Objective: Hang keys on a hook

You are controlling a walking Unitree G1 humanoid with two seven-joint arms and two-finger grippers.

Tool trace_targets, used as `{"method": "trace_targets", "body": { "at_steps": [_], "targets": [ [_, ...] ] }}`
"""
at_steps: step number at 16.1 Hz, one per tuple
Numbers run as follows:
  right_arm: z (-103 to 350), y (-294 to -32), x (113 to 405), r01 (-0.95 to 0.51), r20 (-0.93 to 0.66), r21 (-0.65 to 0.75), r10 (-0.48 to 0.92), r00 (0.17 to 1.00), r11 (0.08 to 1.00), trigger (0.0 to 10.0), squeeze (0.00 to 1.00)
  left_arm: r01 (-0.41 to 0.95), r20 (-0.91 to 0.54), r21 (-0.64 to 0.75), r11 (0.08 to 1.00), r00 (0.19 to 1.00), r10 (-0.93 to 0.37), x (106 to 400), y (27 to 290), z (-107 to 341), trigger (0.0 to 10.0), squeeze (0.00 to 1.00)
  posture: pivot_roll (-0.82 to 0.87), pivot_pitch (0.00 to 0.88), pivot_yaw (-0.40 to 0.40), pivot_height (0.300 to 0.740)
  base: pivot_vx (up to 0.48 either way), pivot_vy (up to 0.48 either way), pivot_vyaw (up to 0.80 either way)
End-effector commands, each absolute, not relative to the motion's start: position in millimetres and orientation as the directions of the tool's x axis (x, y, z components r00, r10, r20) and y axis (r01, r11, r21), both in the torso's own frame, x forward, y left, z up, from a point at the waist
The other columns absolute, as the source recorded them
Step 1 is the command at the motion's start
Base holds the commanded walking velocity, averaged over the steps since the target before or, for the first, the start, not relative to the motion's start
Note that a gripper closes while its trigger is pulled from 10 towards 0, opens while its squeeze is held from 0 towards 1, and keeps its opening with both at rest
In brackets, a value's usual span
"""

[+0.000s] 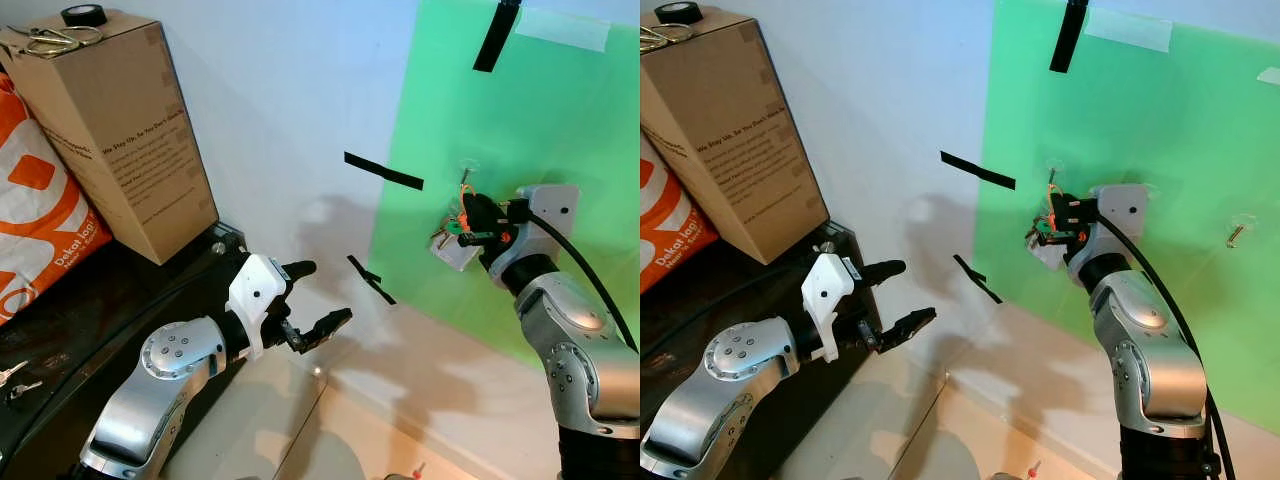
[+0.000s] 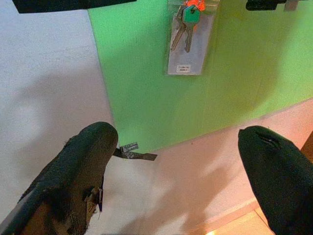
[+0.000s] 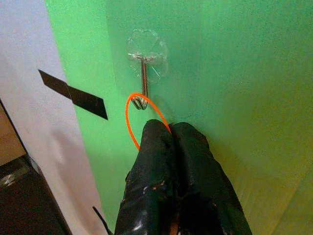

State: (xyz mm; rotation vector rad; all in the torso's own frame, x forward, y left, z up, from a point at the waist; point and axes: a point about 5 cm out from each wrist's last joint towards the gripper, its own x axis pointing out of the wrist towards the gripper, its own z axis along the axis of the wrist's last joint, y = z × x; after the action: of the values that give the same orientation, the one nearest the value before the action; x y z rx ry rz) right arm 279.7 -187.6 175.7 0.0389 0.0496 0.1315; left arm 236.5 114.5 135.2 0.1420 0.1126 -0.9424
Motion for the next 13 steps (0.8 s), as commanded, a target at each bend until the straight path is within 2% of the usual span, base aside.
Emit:
{"method": "trace_targets", "body": {
  "at_steps": [1,5,13],
  "targets": [
    [173.0,-191.8,277.7,-0.101,-0.062,0.025,0.102,0.993,0.995,10.0,0.0,0.821,-0.156,0.087,0.564,0.57,-0.806,235.2,112.2,138.6,10.0,0.0,-0.03,0.0,0.023,0.74,0.0,0.0,0.0],
    [178.8,-191.3,281.7,-0.083,-0.04,0.027,0.085,0.996,0.996,10.0,0.0,0.822,-0.155,0.09,0.562,0.569,-0.808,236.0,112.0,139.0,10.0,0.0,-0.03,0.0,0.027,0.74,0.0,0.0,0.0],
    [186.3,-194.8,289.8,-0.079,-0.129,-0.013,0.077,0.989,0.997,10.0,0.0,0.821,-0.156,0.082,0.564,0.57,-0.807,234.9,112.0,138.7,10.0,0.0,-0.02,0.0,0.013,0.74,0.0,0.0,0.0]
  ]
}}
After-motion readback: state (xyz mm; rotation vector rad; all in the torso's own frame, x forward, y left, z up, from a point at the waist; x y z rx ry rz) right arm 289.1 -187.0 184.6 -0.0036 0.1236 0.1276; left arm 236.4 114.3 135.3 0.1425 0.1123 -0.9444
